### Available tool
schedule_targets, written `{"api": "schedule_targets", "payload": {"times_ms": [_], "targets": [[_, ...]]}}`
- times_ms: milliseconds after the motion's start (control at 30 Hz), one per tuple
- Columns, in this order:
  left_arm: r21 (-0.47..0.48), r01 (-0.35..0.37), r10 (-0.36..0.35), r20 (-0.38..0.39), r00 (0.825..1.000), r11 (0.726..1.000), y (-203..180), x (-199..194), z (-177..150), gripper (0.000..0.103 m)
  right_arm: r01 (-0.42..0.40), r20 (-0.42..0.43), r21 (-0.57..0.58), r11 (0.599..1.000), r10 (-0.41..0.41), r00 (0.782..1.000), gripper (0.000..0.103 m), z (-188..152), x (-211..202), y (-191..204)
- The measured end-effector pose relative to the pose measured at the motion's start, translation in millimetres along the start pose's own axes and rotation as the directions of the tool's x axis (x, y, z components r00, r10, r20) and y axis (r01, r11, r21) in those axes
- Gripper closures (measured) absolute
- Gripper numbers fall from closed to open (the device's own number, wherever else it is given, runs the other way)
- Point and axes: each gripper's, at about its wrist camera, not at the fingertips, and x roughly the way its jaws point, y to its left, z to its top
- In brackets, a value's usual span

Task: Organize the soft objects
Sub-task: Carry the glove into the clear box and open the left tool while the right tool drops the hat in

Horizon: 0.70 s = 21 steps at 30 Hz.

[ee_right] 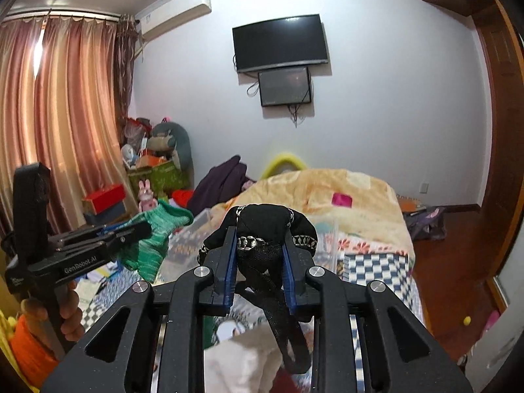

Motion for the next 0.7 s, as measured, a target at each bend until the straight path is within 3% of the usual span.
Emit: {"api": "schedule_targets", "payload": {"times_ms": [300, 700], "targets": [[0.003, -0.033, 0.033, -0.042, 0.999, 0.999, 10, 39, 12, 0.083, 0.031, -0.022, -0.008, 0.999, -0.031, 0.999, 0.082, 8, 34, 0], [0.032, -0.028, 0.034, -0.18, 0.983, 0.999, 11, 91, 1, 0.083, -0.008, -0.196, -0.08, 0.997, -0.008, 0.98, 0.082, -16, 84, 7]]}}
